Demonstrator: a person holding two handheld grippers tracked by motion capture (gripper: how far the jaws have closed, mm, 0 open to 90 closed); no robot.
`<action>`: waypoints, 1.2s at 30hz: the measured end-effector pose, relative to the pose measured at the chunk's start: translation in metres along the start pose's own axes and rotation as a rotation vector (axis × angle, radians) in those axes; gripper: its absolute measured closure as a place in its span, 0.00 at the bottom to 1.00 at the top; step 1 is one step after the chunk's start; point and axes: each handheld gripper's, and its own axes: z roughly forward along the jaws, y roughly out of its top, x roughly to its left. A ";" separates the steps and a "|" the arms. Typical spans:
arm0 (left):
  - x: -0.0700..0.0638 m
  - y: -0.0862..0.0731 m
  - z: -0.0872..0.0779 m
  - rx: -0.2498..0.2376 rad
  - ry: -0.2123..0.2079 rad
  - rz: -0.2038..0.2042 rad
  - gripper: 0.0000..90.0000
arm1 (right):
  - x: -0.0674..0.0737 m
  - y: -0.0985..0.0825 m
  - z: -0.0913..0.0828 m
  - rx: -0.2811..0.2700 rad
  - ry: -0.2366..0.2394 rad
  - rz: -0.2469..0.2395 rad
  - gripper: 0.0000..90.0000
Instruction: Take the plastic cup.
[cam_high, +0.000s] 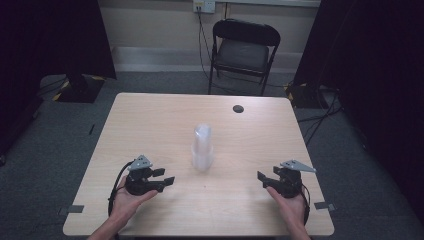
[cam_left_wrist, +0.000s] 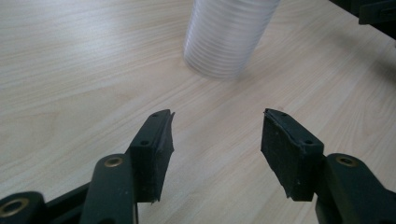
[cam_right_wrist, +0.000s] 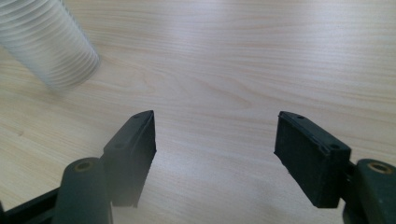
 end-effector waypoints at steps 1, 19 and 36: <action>0.000 0.000 0.001 -0.001 -0.007 -0.004 0.49 | 0.000 0.000 0.000 0.002 0.003 -0.001 0.32; -0.015 0.022 -0.010 -0.074 -0.020 0.030 0.62 | 0.006 -0.005 0.002 0.015 0.018 -0.015 0.32; -0.022 0.055 -0.016 -0.111 0.022 0.018 0.25 | 0.018 -0.003 -0.010 -0.029 0.031 -0.060 0.29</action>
